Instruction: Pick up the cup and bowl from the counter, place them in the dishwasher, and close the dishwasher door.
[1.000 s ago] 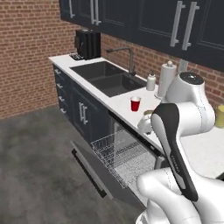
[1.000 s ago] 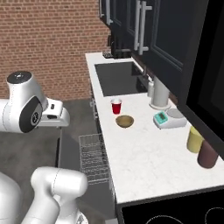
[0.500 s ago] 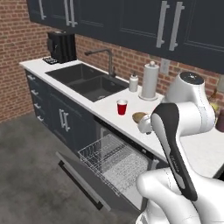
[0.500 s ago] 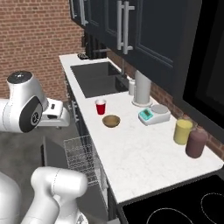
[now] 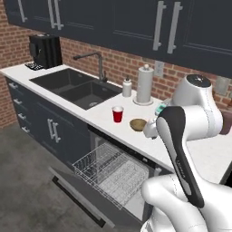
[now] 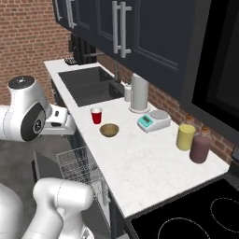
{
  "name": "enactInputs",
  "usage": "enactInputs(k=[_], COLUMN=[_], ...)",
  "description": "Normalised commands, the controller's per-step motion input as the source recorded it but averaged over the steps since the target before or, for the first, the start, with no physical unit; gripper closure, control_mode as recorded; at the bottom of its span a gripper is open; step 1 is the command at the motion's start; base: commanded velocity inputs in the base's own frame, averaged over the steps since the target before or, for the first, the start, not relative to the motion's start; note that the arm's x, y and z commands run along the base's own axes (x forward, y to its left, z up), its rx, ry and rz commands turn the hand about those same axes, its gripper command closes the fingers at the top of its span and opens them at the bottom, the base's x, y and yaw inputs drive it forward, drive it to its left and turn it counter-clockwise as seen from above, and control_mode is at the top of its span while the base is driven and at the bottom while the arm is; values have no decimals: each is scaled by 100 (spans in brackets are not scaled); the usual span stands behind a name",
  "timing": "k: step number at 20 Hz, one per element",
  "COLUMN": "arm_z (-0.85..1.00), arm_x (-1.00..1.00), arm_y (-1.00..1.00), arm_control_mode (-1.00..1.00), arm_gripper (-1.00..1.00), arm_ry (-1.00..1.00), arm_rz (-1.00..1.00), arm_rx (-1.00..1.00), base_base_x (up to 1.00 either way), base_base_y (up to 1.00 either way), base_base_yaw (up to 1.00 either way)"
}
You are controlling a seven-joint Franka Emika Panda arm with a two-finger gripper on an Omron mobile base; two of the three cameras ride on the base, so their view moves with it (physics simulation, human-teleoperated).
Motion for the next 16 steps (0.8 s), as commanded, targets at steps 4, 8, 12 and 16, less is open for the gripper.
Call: enactInputs(k=[4,8,12,16], arm_z=[-8,-10,-22,-16], arm_x=[0,43,74,91], arm_y=[-4,0,0,0], arm_control_mode=[-100,-100,-100,-100], arm_gripper=[-100,-100,-100,-100], arm_ry=[0,-1,0,1], arm_rz=[-6,-8,-10,-5], arm_rx=[0,0,-4,-3], base_base_x=[6,0,0,0], base_base_y=[-9,0,0,0], base_base_yaw=[-8,0,0,0])
